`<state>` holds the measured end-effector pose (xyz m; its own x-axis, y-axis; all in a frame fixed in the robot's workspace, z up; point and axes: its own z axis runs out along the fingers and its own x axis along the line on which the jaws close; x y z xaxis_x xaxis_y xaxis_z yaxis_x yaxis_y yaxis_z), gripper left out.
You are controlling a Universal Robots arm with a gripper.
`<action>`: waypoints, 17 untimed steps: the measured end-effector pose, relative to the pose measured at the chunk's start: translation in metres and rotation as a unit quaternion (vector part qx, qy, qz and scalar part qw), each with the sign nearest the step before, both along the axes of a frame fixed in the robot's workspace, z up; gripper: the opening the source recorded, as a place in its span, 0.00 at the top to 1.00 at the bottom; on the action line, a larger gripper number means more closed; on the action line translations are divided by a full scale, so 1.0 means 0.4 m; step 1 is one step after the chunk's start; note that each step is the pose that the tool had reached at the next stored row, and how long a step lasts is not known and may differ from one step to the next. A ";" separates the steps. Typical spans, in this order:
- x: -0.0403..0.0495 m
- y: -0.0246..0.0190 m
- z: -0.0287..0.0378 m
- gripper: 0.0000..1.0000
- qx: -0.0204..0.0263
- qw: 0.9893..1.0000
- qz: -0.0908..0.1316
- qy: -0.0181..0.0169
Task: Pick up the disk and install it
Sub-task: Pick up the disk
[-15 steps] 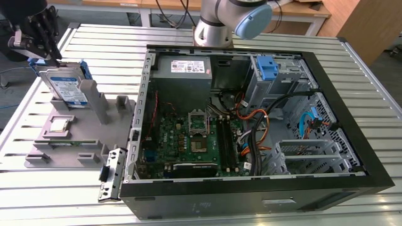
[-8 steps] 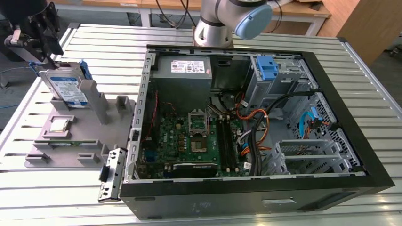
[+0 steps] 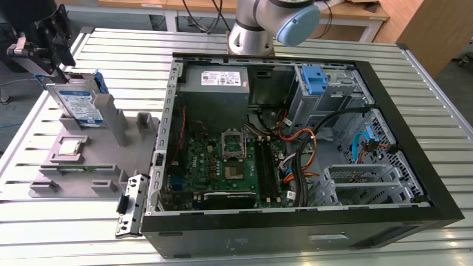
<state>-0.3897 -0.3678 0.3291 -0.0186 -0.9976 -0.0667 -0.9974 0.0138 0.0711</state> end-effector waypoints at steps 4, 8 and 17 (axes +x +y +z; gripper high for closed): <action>0.000 0.000 -0.013 0.47 0.000 1.000 0.000 0.000; 0.000 0.000 -0.024 0.47 0.000 1.000 0.000 0.000; -0.002 0.001 -0.050 0.47 0.001 1.000 0.000 -0.001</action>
<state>-0.3904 -0.3675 0.3091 -0.0182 -0.9975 -0.0684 -0.9975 0.0135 0.0691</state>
